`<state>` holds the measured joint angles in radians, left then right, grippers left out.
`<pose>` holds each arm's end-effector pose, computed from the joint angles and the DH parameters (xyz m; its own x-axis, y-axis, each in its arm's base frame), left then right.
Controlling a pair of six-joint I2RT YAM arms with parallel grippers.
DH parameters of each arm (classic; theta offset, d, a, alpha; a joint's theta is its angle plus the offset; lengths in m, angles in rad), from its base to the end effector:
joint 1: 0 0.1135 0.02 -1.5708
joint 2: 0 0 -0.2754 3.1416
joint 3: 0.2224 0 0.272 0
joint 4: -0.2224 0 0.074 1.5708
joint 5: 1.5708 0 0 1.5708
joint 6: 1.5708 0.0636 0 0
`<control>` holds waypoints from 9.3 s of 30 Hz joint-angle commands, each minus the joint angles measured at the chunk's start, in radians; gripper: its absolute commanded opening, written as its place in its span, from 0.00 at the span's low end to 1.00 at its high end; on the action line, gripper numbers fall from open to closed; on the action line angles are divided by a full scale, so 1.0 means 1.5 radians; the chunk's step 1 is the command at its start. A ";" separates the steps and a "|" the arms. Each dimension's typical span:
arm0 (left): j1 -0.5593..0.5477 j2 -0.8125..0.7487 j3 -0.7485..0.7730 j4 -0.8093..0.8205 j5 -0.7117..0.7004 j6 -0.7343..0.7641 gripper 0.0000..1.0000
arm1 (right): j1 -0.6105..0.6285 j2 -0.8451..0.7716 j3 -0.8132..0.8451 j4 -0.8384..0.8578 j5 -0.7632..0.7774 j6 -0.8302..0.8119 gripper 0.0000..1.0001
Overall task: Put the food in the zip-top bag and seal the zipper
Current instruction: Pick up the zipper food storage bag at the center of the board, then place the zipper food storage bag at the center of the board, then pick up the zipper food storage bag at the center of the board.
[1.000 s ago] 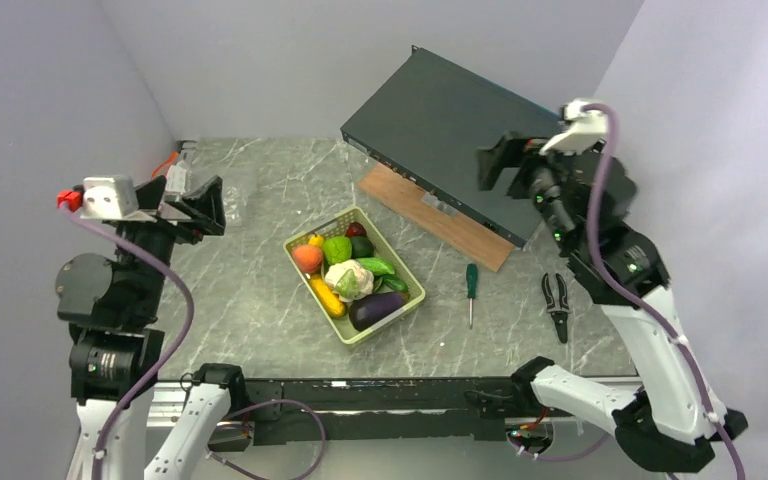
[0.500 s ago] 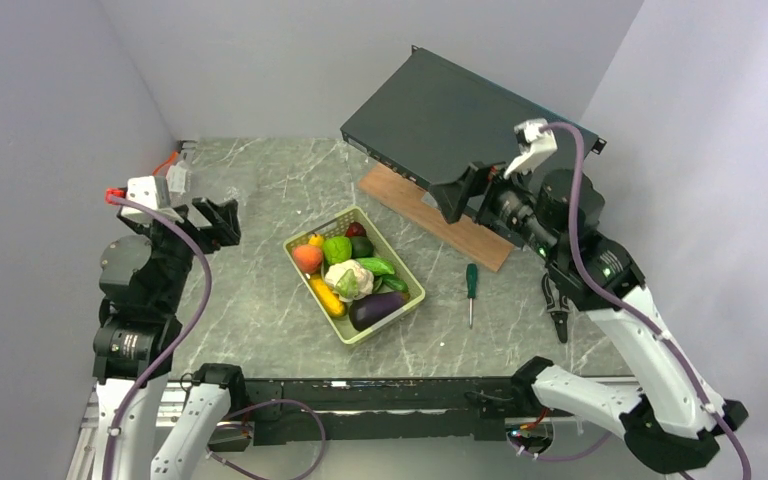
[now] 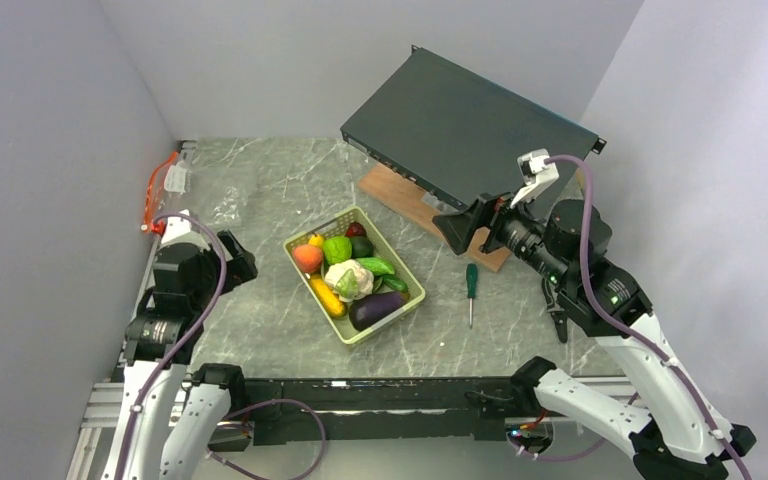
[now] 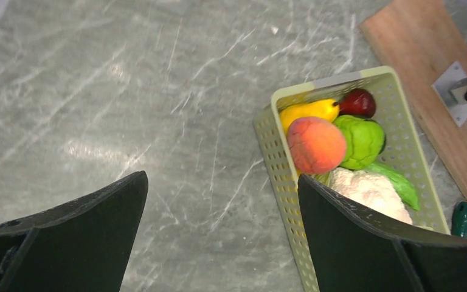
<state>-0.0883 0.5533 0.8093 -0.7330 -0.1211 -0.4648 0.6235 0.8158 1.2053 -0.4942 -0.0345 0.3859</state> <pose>0.1491 -0.0055 0.3205 -0.4001 -0.4113 -0.8190 -0.2223 0.9105 -0.3486 0.1536 0.1131 0.4559 -0.3087 0.2413 -0.9200 -0.5345 0.7561 0.3777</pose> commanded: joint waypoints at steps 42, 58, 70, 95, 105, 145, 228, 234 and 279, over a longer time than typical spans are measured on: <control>0.340 0.601 -0.074 0.661 0.051 -0.433 1.00 | 0.001 -0.092 0.005 -0.070 0.189 -0.011 1.00; 0.405 0.822 0.002 0.836 0.151 -0.479 1.00 | 0.000 -0.112 -0.014 -0.068 0.191 0.069 0.99; 0.413 0.894 -0.012 0.991 0.231 -0.488 0.45 | 0.001 -0.060 0.026 -0.054 0.147 0.069 0.97; 0.261 0.422 -0.149 0.563 0.045 -0.298 0.00 | 0.001 0.010 0.012 -0.128 0.081 0.004 0.97; 0.255 0.003 -0.094 0.224 0.060 -0.049 0.00 | 0.003 0.027 -0.009 -0.168 -0.055 0.005 1.00; 0.063 -0.023 0.159 -0.138 -0.038 0.156 0.00 | 0.157 0.188 0.073 -0.011 -0.086 0.116 1.00; -0.638 -0.041 0.207 -0.296 -0.375 -0.440 1.00 | 0.320 0.337 -0.014 0.103 0.053 0.111 0.96; -0.595 0.099 0.316 -0.321 -0.427 -0.360 1.00 | 0.327 0.320 -0.029 0.088 0.069 0.122 0.96; 0.190 0.457 -0.017 0.027 0.428 -0.375 0.86 | 0.333 0.213 -0.081 0.010 0.161 0.138 0.97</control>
<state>0.2306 1.2076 0.7898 -0.7734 0.4675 -1.0039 1.1183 1.1301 1.0760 -0.5064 0.1928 0.6022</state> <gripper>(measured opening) 0.865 0.972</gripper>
